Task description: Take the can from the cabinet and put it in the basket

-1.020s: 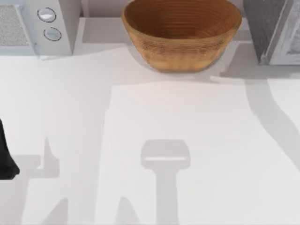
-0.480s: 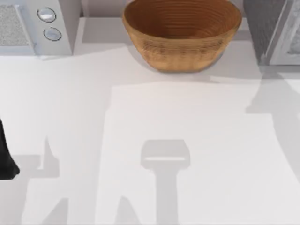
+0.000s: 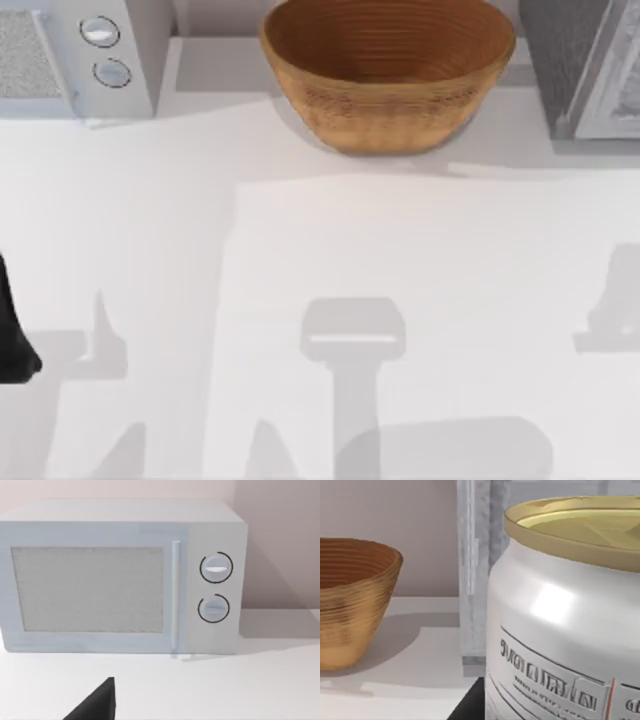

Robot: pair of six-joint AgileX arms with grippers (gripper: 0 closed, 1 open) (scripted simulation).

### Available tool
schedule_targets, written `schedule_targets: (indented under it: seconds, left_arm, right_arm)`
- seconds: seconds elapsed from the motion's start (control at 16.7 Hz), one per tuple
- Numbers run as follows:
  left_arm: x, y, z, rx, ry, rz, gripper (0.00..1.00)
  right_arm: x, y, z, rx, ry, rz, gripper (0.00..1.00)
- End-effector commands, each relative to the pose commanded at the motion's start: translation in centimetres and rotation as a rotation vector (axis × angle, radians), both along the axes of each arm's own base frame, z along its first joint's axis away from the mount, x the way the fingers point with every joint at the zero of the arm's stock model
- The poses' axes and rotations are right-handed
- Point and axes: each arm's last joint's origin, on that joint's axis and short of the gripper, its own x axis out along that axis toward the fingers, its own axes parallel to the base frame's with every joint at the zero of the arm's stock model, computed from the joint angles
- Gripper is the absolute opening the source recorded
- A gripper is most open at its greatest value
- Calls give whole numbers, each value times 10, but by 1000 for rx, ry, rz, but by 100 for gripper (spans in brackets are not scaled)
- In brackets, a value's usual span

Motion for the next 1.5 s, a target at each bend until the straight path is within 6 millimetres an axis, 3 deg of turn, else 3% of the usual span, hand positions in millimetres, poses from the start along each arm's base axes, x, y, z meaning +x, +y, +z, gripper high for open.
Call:
schedule_targets:
  seconds: [0.12, 0.3, 0.78, 0.96, 1.2, 1.32, 1.5]
  left_arm:
    - [0, 0, 0, 0, 0, 0, 100]
    - [0, 0, 0, 0, 0, 0, 100]
    - [0, 0, 0, 0, 0, 0, 100]
    - [0, 0, 0, 0, 0, 0, 100]
    - [0, 0, 0, 0, 0, 0, 100]
    - [0, 0, 0, 0, 0, 0, 100]
    - [0, 0, 0, 0, 0, 0, 100]
  right_arm:
    - [-3, -3, -31, 5, -31, 1, 0]
    - [-4, -6, -58, 7, -77, 3, 0]
    - [-3, -6, -63, 9, -78, 7, 0]
    - [-2, -4, -37, 10, -109, 11, 0]
    - [17, 5, 22, 11, -141, 13, 0]
    - [40, 15, 54, 12, -145, 11, 0]
    - [93, 39, 93, 13, -139, 7, 0]
